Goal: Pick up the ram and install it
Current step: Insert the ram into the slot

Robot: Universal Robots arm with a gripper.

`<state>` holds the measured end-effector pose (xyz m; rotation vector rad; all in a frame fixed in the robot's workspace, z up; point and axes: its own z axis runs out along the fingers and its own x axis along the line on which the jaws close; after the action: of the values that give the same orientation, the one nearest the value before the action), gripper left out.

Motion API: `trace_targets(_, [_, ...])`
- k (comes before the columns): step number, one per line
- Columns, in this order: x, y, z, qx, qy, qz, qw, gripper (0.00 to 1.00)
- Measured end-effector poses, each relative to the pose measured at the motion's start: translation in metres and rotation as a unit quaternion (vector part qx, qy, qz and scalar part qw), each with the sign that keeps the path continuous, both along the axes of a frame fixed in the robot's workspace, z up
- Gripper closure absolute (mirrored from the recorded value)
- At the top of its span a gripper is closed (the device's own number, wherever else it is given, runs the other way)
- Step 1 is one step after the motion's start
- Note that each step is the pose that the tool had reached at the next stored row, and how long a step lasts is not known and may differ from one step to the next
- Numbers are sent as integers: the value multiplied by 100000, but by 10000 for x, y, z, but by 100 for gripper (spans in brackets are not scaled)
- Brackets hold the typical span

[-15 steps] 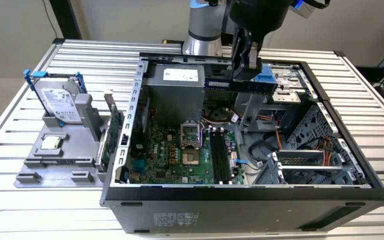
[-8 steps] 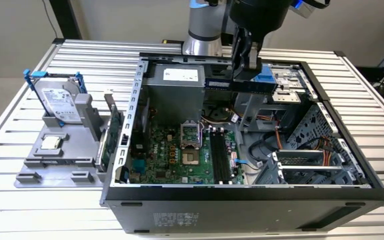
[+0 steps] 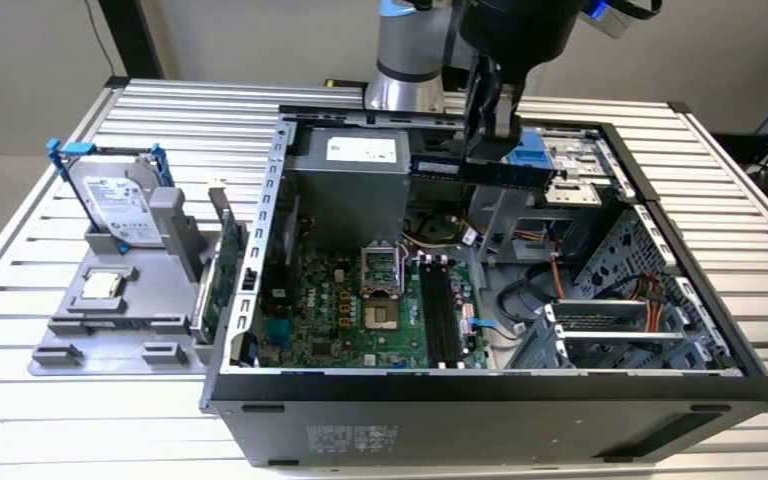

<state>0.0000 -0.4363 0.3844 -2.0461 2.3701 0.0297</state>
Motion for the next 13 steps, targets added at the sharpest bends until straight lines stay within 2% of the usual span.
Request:
trace_targets(4, [0,0,0,-4,2,-2823,99960,100])
trace_targets(9, [0,0,0,-6,1,-6212,99807,100])
trace_targets(13, [0,0,-1,-2,0,-6392,99795,100])
